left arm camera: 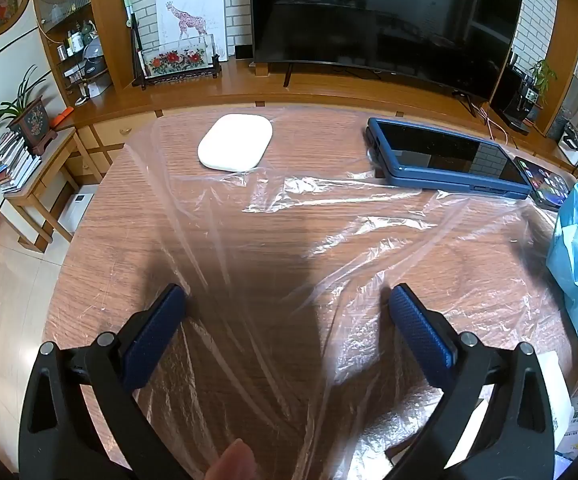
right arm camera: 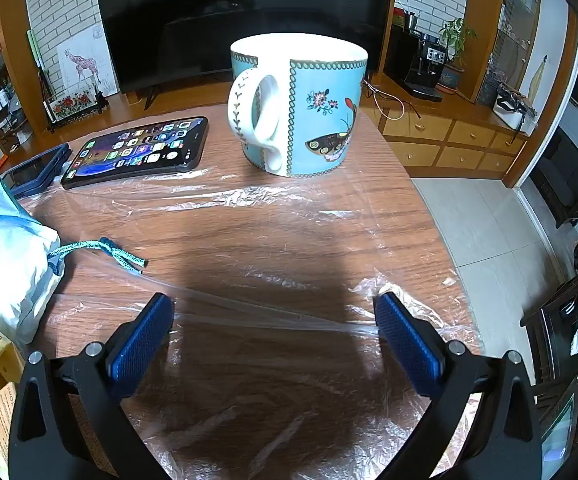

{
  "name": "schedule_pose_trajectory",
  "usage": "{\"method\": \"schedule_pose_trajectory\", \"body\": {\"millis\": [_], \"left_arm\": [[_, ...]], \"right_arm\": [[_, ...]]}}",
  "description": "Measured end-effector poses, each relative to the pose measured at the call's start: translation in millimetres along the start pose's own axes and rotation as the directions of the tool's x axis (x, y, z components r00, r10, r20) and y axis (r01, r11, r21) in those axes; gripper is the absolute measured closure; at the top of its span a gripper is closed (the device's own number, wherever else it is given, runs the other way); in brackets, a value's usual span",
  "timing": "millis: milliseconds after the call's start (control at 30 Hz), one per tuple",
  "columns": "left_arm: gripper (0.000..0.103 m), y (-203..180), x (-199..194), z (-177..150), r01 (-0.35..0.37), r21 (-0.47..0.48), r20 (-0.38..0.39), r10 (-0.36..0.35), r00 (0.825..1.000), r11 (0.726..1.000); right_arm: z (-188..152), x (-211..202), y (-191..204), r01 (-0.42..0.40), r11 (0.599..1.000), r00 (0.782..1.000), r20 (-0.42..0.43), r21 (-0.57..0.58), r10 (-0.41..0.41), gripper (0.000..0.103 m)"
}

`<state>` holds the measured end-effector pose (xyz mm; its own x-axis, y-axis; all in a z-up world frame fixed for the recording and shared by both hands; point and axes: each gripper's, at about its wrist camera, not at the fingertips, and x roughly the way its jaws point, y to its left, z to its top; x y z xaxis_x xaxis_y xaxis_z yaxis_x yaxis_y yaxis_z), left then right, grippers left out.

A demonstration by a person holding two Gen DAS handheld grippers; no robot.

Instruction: Collect trash

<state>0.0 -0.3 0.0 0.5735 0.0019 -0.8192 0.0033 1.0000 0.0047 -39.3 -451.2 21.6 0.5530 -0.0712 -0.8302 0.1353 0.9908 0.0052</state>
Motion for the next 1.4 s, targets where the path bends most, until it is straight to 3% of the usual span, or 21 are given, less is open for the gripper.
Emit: {"method": "schedule_pose_trajectory", "body": {"millis": [1400], "left_arm": [[0.001,0.3,0.1,0.0,0.002,-0.001,0.000,-0.002,1.000,1.000]], "right_arm": [[-0.2,0.0,-0.4,-0.002,1.000,1.000,-0.003,0.002,0.002,0.004]]}}
